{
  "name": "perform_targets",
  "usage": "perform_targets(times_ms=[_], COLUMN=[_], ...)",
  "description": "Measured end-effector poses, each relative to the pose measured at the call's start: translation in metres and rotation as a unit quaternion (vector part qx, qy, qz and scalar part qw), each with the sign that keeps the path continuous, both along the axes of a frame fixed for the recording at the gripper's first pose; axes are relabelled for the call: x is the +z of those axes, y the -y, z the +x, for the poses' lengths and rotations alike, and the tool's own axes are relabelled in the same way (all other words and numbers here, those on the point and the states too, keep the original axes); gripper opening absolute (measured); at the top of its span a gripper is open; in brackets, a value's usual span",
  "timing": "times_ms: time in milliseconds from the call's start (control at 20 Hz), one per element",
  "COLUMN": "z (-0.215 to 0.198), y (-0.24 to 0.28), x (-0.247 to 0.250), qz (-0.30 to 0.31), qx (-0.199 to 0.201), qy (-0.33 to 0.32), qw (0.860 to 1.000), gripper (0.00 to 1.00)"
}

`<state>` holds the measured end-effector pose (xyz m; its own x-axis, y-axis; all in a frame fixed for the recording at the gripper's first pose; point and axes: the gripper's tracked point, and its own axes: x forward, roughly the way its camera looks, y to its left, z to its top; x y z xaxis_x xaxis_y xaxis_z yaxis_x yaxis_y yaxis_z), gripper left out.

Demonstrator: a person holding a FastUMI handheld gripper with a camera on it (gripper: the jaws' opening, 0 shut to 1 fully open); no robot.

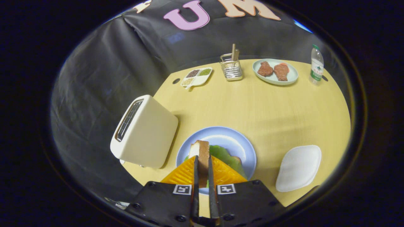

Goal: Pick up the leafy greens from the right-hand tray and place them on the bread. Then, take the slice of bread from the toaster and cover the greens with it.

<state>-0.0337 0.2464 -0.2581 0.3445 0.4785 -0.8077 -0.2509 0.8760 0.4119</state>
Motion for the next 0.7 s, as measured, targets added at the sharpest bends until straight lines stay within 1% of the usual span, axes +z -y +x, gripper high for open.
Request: perform_targets(times_ms=[100,400,500,600,700], z=[-0.001,0.001,0.002,0.006,0.008], y=[0.013,0.017,0.022,0.031,0.034], x=[-0.004,0.013,0.022,0.039,0.067], qz=[-0.017,0.015,0.015,0.014,0.033], qx=[0.004,-0.003,0.003,0.006,0.0], qy=[0.006,0.032,0.06,0.097,0.137], qw=[1.0,0.999,0.998,0.995,0.99], gripper=[0.27,0.83,1.0,1.0,1.0])
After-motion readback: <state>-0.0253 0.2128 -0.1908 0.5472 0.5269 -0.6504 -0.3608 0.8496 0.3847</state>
